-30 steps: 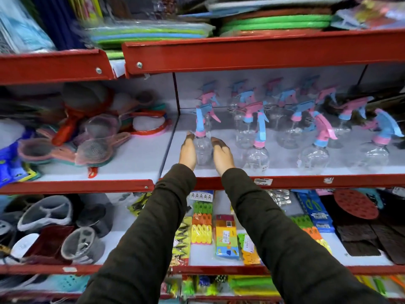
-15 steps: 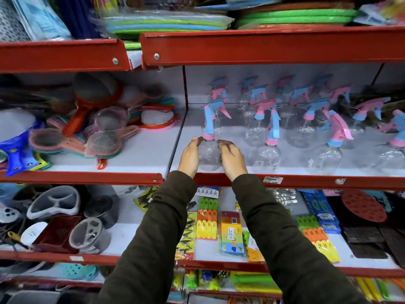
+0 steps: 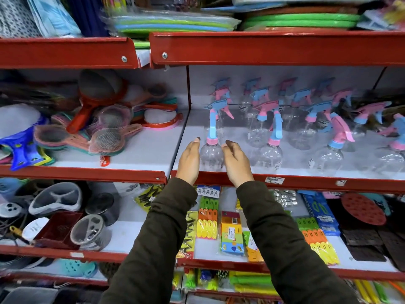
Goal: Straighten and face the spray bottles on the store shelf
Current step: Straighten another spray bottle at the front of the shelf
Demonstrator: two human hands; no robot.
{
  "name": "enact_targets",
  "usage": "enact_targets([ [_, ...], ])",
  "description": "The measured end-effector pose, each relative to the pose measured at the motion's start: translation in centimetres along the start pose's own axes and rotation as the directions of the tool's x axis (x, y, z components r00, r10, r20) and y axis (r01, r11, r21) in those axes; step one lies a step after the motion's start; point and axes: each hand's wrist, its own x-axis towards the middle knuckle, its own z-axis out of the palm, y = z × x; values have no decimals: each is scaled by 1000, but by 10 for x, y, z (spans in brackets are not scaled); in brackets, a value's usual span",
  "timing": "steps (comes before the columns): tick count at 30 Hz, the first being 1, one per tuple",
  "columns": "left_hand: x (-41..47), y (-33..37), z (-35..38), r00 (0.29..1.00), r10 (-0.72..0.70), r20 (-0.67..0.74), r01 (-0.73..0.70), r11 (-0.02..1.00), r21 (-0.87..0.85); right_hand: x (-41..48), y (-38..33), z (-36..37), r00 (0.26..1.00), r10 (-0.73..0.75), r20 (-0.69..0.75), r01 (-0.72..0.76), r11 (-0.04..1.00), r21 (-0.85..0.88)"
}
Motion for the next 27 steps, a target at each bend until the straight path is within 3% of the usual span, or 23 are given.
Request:
enact_targets([
  [4,-10,-4,-1,990,49,-129,-47,999,19,6,-7,7,999,-1,44,-2,998,70],
  [9,-11,-3,0,997,-63,-40,64,998,18,5,-4,9,997,10,76,-14,998,56],
  [15,-3,1,-1,996,-86,23,86,996,-4,2,1,1,1000,0,-14,-1,1000,-16],
  [24,10,12,2,993,-43,106,37,997,63,-6,2,-3,998,19,-54,-21,999,-26],
  [27,7,10,3,997,19,71,-25,997,79,-4,-1,-3,997,5,-76,-10,998,-64],
])
